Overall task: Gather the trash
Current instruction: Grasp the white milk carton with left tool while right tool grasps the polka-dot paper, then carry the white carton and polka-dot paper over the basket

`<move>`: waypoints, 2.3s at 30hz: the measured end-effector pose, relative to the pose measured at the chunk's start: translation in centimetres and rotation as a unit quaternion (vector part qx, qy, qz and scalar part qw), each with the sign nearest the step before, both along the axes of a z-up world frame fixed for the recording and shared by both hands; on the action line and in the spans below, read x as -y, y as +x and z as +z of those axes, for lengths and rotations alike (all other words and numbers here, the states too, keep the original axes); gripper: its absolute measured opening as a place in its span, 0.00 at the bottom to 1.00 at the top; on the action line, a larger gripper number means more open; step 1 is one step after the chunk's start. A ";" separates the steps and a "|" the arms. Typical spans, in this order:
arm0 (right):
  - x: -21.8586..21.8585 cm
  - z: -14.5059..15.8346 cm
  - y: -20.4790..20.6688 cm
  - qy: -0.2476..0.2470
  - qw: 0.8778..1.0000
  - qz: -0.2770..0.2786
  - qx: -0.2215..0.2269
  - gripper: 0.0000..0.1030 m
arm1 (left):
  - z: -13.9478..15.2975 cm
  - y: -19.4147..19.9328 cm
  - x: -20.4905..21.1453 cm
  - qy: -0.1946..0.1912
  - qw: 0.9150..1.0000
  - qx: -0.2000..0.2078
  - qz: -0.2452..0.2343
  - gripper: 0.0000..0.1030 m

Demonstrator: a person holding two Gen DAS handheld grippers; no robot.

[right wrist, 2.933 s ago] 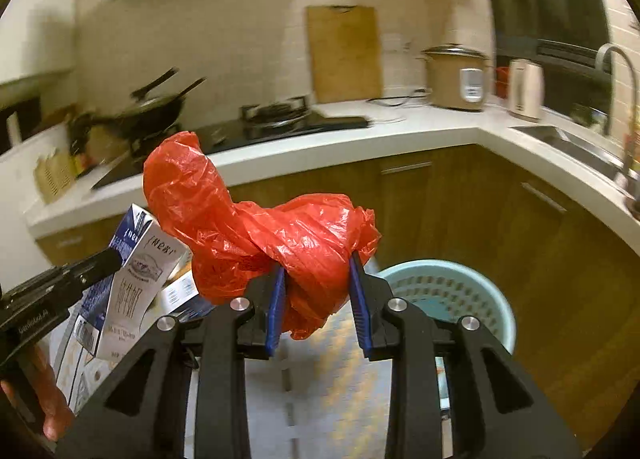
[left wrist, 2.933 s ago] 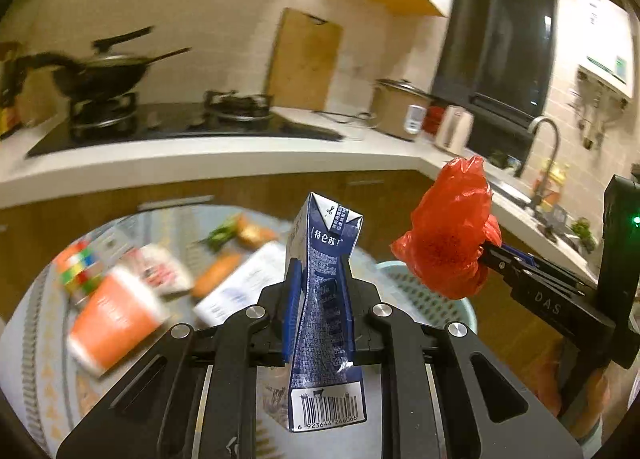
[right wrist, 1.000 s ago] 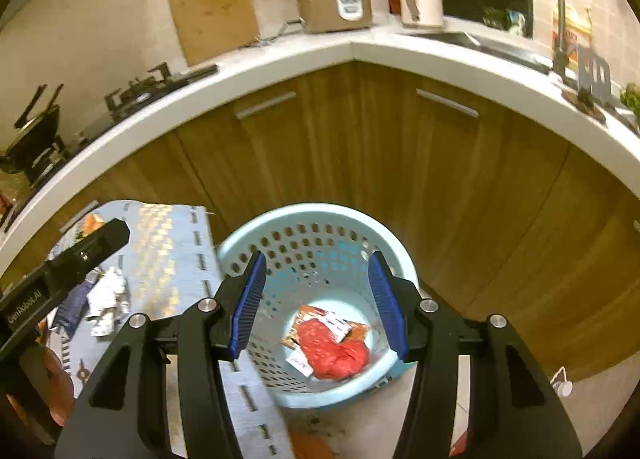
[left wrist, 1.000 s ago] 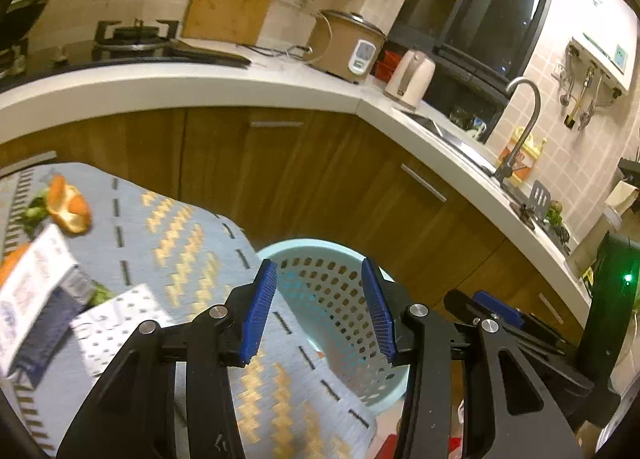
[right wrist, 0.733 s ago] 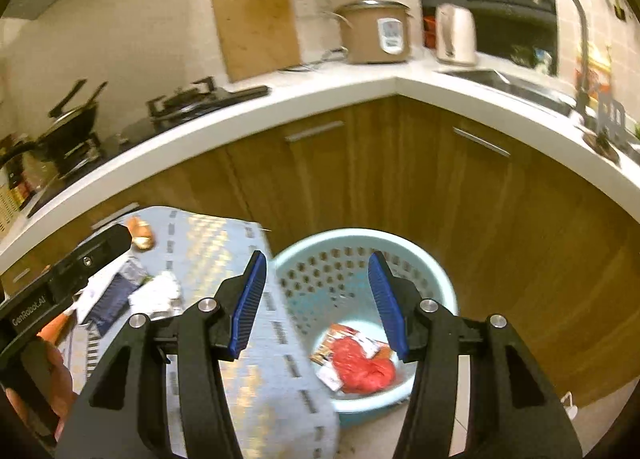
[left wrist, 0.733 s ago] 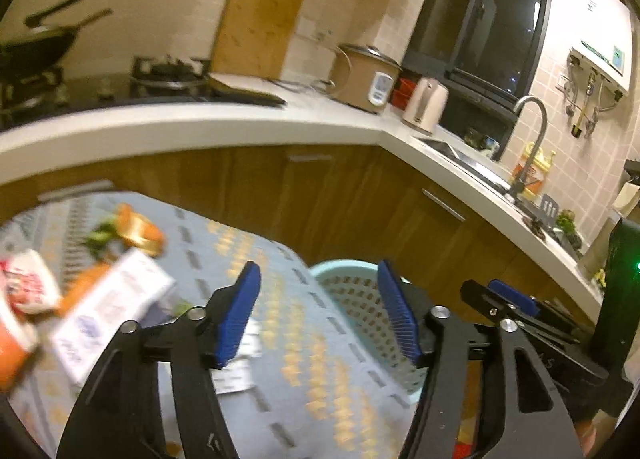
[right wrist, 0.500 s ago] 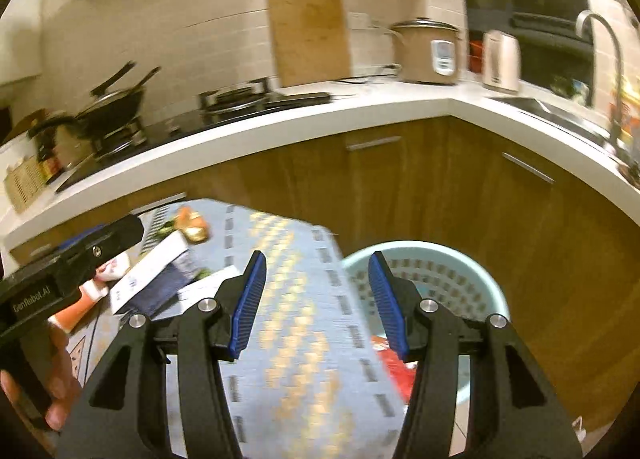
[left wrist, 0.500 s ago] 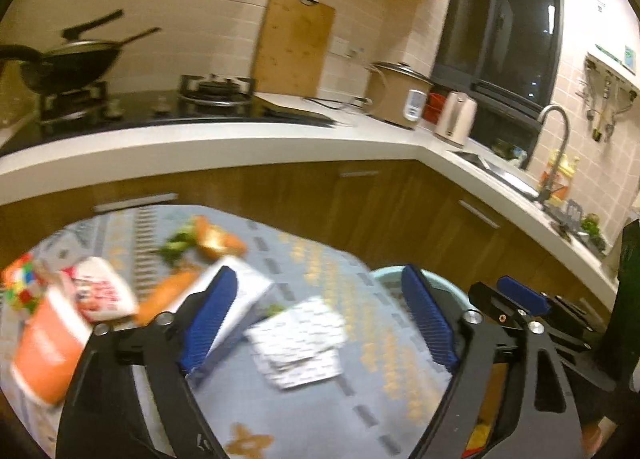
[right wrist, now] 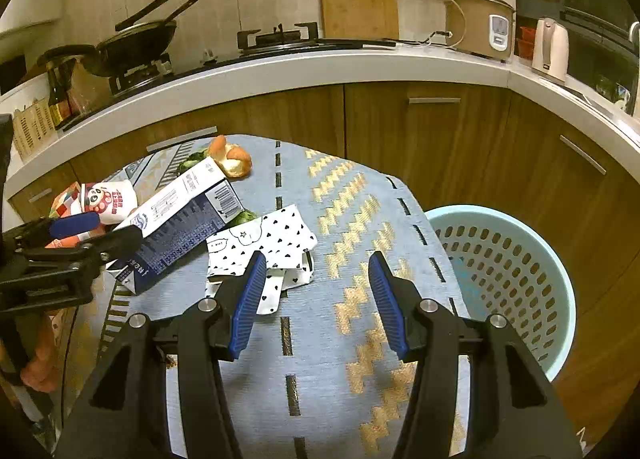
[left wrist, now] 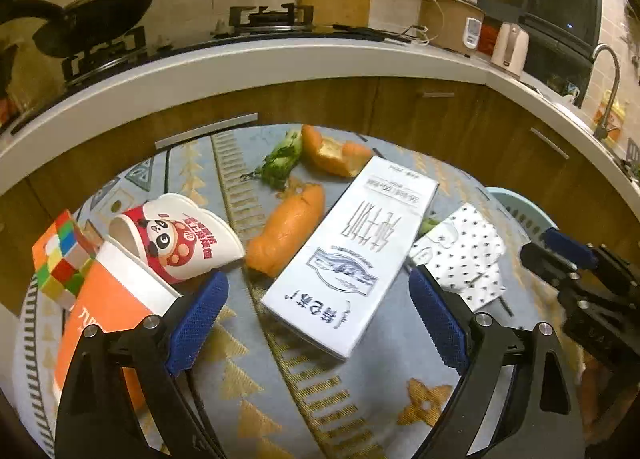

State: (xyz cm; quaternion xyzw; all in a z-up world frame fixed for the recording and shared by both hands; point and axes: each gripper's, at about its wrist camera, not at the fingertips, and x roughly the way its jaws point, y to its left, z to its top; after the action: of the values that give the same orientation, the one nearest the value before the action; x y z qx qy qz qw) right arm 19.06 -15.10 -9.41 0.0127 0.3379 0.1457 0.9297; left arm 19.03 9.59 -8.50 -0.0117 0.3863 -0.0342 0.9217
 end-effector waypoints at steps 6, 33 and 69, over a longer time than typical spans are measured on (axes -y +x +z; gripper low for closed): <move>0.3 0.0 -0.1 0.005 1.000 0.001 0.004 0.48 | -0.5 1.7 1.3 0.024 0.999 -0.012 -0.039 0.86; -2.9 -2.6 5.7 0.003 0.991 0.049 -0.123 0.63 | -1.3 -0.7 1.7 -0.030 0.999 -0.020 0.010 0.52; 7.7 9.0 -0.9 0.019 0.996 -0.034 0.084 0.07 | 6.1 -2.6 8.3 -0.073 0.993 0.088 -0.040 0.52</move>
State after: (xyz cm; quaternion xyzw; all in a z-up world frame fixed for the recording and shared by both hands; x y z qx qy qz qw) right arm 18.17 -22.83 -0.41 0.0293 0.2550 0.1203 0.9590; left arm 16.42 1.30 -2.35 -0.0601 0.2999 -0.1003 0.9468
